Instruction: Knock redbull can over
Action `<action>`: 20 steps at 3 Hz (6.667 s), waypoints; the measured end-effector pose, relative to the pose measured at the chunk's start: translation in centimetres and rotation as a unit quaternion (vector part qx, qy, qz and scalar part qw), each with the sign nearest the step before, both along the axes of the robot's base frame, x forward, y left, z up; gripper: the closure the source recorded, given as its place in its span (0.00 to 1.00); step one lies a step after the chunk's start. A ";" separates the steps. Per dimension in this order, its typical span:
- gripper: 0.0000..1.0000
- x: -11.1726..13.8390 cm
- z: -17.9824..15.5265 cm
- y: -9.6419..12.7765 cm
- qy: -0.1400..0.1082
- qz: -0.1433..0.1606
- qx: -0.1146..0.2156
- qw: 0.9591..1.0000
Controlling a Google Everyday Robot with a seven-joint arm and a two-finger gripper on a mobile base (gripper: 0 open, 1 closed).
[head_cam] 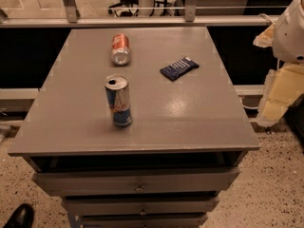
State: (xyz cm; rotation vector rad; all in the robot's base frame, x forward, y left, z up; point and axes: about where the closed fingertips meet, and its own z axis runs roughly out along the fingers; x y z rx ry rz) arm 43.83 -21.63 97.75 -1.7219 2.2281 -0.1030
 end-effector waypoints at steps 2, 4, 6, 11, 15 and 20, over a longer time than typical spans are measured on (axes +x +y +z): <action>0.00 1.7 -1.5 2.8 0.000 0.016 0.050 0.999; 0.00 5.5 -4.9 8.8 0.001 0.043 0.154 0.987; 0.00 8.3 -7.4 16.2 -0.003 0.046 0.302 0.952; 0.00 9.6 -7.8 27.1 -0.021 0.027 0.459 0.888; 0.00 18.8 -4.4 25.6 -0.129 -0.041 0.461 0.877; 0.00 18.0 -5.5 18.1 -0.128 0.017 0.433 0.892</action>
Offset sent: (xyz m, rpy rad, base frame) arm 0.0259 0.0391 -0.0272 0.1855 0.0159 0.0494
